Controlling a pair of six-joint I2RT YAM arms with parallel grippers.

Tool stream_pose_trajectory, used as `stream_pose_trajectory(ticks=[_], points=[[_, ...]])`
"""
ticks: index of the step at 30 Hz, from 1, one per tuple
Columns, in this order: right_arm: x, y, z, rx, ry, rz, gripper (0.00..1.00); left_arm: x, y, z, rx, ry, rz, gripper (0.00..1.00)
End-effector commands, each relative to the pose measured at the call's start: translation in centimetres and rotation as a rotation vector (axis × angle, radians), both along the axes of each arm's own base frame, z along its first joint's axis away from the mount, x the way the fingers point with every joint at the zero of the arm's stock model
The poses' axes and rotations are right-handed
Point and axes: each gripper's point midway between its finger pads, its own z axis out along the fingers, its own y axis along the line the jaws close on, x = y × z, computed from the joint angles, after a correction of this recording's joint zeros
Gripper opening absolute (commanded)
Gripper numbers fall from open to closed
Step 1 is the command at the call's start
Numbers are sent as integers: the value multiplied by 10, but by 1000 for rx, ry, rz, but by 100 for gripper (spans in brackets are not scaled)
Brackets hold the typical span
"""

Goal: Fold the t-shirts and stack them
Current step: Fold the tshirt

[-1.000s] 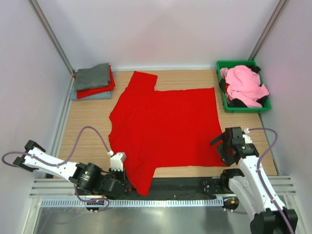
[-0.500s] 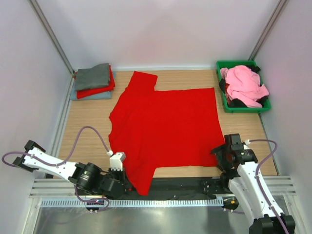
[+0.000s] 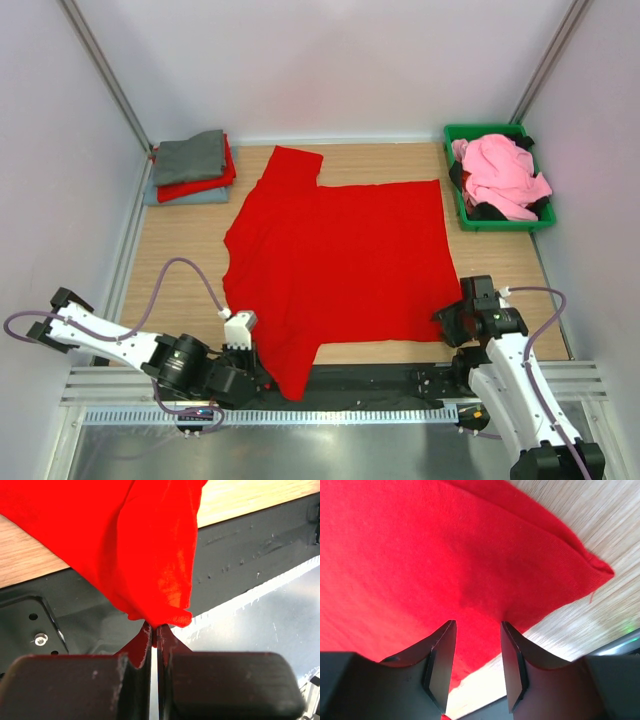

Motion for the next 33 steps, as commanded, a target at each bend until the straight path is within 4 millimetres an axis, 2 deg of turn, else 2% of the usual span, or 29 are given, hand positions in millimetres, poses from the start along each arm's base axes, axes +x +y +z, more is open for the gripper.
stream_pose_trajectory(ticks=[1, 6, 12, 16, 19, 27, 33], points=[[3, 9, 6, 39, -23, 46, 46, 12, -1, 9, -19, -52, 53, 0], [-2, 9, 23, 39, -51, 66, 50, 19, 5, 16, -12, -74, 70, 0], [0, 14, 4, 52, 33, 111, 58, 25, 0, 27, -67, -99, 89, 0], [16, -5, 0, -42, 47, 60, 61, 26, 0, 29, -71, -108, 86, 0], [28, -20, 6, -71, 73, 24, 61, 26, 2, 30, -63, -107, 81, 0], [22, -41, -3, -90, 127, -45, 61, 29, 7, 32, -113, -97, 84, 0], [21, -50, 4, -138, 129, -56, 61, 33, 12, 32, -118, -106, 90, 0]])
